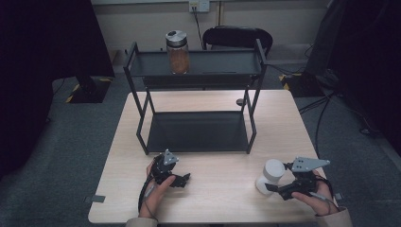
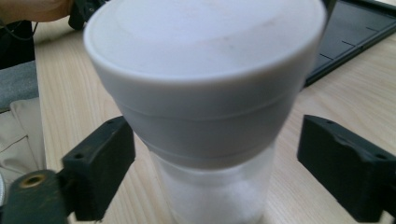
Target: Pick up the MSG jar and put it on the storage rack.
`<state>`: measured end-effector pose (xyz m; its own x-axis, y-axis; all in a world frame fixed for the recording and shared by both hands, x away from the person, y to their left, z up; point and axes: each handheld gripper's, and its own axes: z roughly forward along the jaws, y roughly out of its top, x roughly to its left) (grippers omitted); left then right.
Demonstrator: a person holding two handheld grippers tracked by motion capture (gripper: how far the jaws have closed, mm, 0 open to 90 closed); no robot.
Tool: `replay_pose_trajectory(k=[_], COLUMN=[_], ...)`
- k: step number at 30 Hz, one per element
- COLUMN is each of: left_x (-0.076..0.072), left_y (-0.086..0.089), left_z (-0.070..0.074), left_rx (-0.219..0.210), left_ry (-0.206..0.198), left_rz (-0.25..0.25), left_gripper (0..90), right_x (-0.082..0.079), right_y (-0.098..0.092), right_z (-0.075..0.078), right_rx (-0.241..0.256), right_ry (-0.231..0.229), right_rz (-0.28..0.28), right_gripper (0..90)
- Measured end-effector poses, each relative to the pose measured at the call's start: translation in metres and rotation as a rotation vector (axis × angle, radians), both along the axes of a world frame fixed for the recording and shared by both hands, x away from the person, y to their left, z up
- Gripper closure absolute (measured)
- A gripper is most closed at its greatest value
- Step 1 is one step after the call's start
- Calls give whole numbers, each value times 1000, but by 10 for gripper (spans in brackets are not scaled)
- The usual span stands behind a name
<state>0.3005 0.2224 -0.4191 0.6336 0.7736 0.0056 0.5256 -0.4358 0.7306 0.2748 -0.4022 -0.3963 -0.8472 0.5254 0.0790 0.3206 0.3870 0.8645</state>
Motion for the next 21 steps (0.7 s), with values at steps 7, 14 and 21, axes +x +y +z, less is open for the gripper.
replay_pose_trajectory(k=[7, 14, 21], left_x=[0, 0, 0], left_y=[0, 0, 0], left_z=[0, 0, 0], left_rx=[0, 0, 4], left_ry=[0, 0, -1], left_rz=[0, 0, -2], left_gripper=[0, 0, 0], right_x=[1, -1, -6], right_y=[1, 2, 1], right_z=[-7, -10, -17], right_rx=[28, 36, 64], right_ry=[-19, -47, -60], right_rz=[9, 9, -16], right_gripper=[247, 324, 330])
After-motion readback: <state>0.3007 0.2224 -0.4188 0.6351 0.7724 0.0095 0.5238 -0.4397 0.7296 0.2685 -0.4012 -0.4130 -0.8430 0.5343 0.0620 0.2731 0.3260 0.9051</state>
